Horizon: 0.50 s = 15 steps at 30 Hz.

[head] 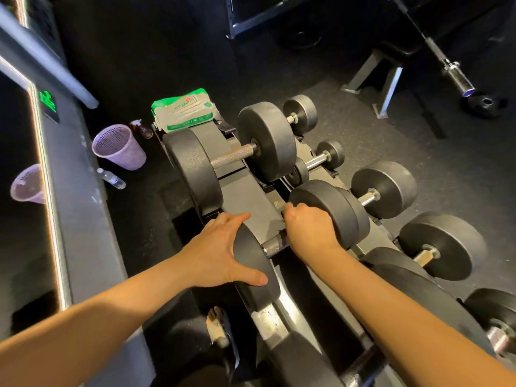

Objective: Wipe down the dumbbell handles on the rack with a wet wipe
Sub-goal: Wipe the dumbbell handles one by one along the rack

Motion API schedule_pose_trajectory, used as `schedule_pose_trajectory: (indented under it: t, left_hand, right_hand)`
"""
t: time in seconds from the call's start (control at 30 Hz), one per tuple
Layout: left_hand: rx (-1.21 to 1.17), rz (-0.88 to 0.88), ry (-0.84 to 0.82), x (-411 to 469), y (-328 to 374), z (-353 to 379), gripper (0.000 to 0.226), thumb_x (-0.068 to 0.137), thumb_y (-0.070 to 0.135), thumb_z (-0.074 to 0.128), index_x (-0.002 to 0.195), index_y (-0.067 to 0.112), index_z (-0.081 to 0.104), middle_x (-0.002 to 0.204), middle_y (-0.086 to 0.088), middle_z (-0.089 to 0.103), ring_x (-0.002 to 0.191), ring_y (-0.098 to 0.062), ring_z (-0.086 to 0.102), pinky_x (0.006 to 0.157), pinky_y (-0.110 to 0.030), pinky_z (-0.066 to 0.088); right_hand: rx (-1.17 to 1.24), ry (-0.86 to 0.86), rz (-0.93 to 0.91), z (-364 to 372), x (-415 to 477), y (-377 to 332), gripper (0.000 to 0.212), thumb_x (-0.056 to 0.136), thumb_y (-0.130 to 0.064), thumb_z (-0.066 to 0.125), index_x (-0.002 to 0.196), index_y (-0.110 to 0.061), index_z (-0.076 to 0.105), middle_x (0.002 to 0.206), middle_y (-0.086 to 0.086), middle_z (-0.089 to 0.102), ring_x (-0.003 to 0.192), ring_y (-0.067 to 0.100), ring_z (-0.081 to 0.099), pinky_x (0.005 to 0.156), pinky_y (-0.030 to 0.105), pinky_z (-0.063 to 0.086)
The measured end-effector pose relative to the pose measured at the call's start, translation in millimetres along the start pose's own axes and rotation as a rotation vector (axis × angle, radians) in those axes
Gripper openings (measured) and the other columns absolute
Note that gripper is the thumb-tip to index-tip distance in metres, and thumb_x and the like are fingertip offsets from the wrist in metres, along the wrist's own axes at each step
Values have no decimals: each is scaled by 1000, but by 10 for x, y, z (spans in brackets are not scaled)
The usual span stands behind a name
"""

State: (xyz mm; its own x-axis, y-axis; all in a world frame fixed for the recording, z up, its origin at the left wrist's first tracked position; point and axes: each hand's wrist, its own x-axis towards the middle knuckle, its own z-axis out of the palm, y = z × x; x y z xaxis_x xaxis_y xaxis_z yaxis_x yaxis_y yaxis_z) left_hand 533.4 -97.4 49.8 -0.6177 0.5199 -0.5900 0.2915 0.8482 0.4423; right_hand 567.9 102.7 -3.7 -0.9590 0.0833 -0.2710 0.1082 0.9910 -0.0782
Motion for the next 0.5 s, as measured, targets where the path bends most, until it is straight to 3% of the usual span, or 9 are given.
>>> schedule_pose_trajectory:
  t: [0.1,0.23,0.37,0.5]
  left_hand:
    - [2,11,17,11,-21,13,141,47,87,72,162,35,10,156,12,25,145,-14,25,119,-42,34]
    - [18,20,38,21,-47,43,135,54,81,80,161,36,10,156,14,24,146,-14,23,118,-40,34]
    - [6,23,30,21,-57,40,136,49,85,73,161,36,11,154,14,24,144,-14,25,116,-41,37]
    - [13,30,38,15,-53,33,137,46,89,68,160,37,13,154,14,25,142,-13,28,114,-41,40]
  right_hand:
    - [56,-117,-71,-86,44,-50,23,95,-21,63,114,-8,62,109,12,65,96,30,66,77,37,54]
    - [288,-273,-251,-92,13,-194,19,94,-18,56,79,-9,50,100,19,65,93,38,62,71,35,43]
    - [452,-330,-148,-148,120,108,17,94,-18,56,96,-6,68,99,12,70,93,30,65,79,38,53]
    - [178,-260,-173,-138,82,180,19,97,-20,60,108,-6,64,109,14,64,97,32,63,74,34,44]
